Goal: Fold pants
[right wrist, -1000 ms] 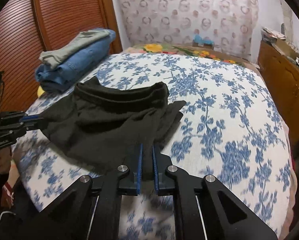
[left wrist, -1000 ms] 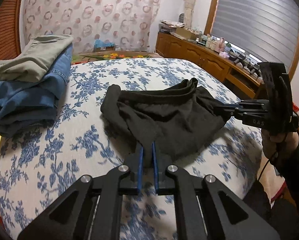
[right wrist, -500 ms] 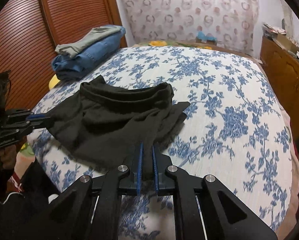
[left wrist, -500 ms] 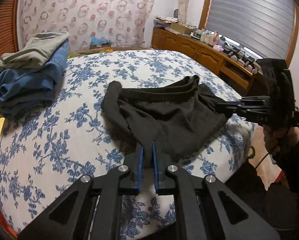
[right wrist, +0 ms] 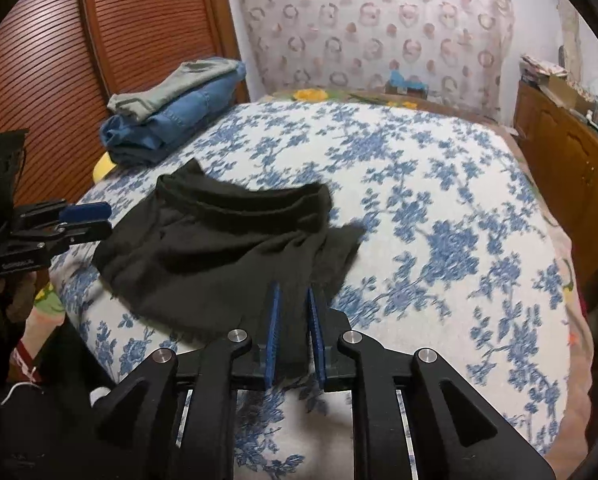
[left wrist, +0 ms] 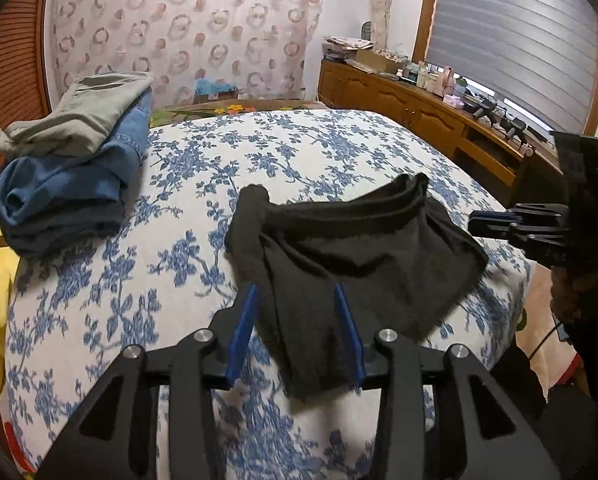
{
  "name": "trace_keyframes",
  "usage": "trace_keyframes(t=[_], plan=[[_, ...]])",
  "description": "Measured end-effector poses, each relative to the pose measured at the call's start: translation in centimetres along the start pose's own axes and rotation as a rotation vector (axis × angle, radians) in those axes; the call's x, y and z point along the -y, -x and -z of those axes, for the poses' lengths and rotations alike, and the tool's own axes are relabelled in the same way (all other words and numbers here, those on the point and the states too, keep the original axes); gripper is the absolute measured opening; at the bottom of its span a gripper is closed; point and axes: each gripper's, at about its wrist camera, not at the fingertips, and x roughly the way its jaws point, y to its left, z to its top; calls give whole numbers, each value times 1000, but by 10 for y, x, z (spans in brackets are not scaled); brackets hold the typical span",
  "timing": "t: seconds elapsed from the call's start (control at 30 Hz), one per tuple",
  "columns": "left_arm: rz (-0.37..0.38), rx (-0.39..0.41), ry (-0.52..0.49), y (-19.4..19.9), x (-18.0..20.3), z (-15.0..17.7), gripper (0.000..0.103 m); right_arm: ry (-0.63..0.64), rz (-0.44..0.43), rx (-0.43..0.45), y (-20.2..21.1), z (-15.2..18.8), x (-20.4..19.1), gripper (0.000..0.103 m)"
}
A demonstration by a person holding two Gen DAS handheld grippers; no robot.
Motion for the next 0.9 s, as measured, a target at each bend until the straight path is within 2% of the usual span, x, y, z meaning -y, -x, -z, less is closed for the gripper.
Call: trace_keyframes(t=[0.1, 0.27, 0.4, 0.6, 0.9], plan=[[-1, -1, 4, -10, -2, -7, 39, -7, 8, 19, 3, -6, 4, 22], [20, -2, 19, -24, -3, -19, 39, 13, 16, 35, -5, -24, 8, 30], [22, -21, 15, -36, -4, -26, 39, 18, -7, 10, -24, -35, 12, 30], [-37, -10, 35, -47, -13, -35, 39, 57, -2, -39, -51, -44, 12, 31], [-51, -28, 51, -62, -25, -39, 39, 62, -45, -69, -66, -54, 14, 30]])
